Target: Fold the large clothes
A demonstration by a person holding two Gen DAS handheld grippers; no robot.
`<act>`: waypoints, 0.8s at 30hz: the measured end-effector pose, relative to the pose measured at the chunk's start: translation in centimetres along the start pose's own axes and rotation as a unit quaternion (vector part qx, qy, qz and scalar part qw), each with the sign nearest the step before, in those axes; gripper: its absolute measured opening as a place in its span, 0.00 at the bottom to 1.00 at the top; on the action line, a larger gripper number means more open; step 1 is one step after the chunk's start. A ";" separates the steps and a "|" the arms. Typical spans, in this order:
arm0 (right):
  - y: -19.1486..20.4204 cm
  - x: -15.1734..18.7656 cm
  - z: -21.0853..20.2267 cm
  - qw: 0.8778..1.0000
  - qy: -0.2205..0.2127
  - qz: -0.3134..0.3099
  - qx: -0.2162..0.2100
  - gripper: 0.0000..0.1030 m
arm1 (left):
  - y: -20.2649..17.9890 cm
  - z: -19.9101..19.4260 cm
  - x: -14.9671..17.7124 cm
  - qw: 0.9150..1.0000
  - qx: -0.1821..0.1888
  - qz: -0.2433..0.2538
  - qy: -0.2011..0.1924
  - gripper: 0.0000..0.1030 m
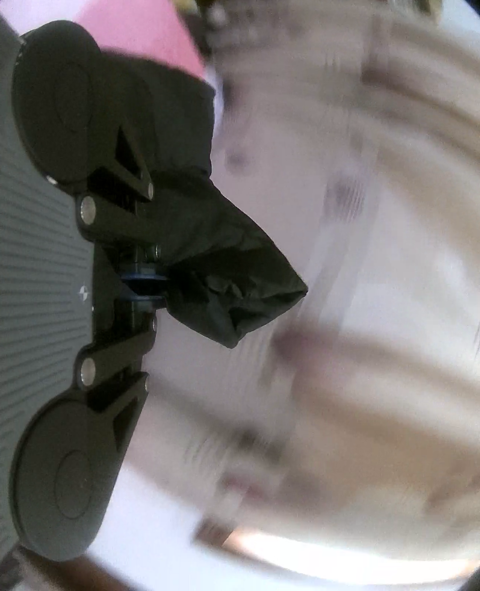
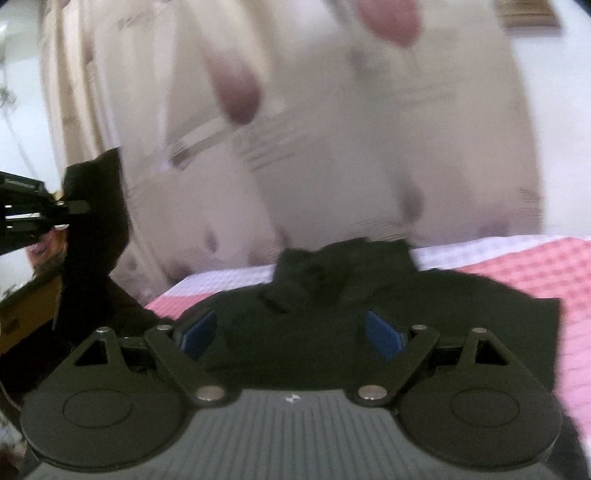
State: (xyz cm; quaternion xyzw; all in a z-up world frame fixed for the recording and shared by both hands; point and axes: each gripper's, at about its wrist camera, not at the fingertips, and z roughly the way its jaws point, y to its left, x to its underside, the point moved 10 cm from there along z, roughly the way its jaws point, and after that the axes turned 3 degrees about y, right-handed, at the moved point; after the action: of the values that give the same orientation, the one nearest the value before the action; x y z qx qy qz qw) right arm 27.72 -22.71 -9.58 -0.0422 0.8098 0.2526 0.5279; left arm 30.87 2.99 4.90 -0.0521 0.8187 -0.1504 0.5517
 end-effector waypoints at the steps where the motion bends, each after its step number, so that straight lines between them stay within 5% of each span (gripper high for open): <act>1: -1.1 -0.1 -0.7 1.000 -0.005 0.007 0.007 0.86 | -1.8 0.9 1.2 1.000 0.018 0.012 0.005 0.07; 5: -5.1 0.6 -2.0 0.999 -0.006 0.035 0.030 0.86 | -7.9 5.6 7.8 0.992 0.091 0.068 0.060 0.07; 10: -8.2 1.2 -2.7 0.996 -0.008 0.087 0.021 0.86 | -9.3 8.4 15.4 0.979 0.126 0.107 0.121 0.15; 12: -8.4 1.0 -2.6 0.995 -0.010 0.098 0.010 0.86 | -9.0 8.1 16.6 0.977 0.128 0.122 0.116 0.38; 14: -8.3 0.7 -2.3 0.994 -0.005 0.109 -0.011 0.87 | -8.8 7.2 17.0 0.977 0.129 0.135 0.099 0.89; 15: -8.0 0.4 -1.8 0.993 -0.002 0.115 -0.021 0.87 | -8.6 6.5 16.6 0.980 0.129 0.135 0.074 0.97; 18: -7.0 0.0 0.6 0.991 0.026 0.124 -0.041 0.87 | -7.6 4.0 15.3 0.982 0.120 0.142 0.021 1.00; 24: -5.7 0.9 6.7 0.991 0.099 0.088 -0.006 0.87 | -2.5 3.1 14.2 0.990 0.055 0.127 0.027 1.00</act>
State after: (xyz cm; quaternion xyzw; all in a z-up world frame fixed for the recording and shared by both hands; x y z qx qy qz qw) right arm 34.79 -24.40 -14.57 0.0013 0.8573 0.2973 0.4203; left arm 28.08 -3.54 -8.05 0.0869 0.8238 -0.1258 0.5459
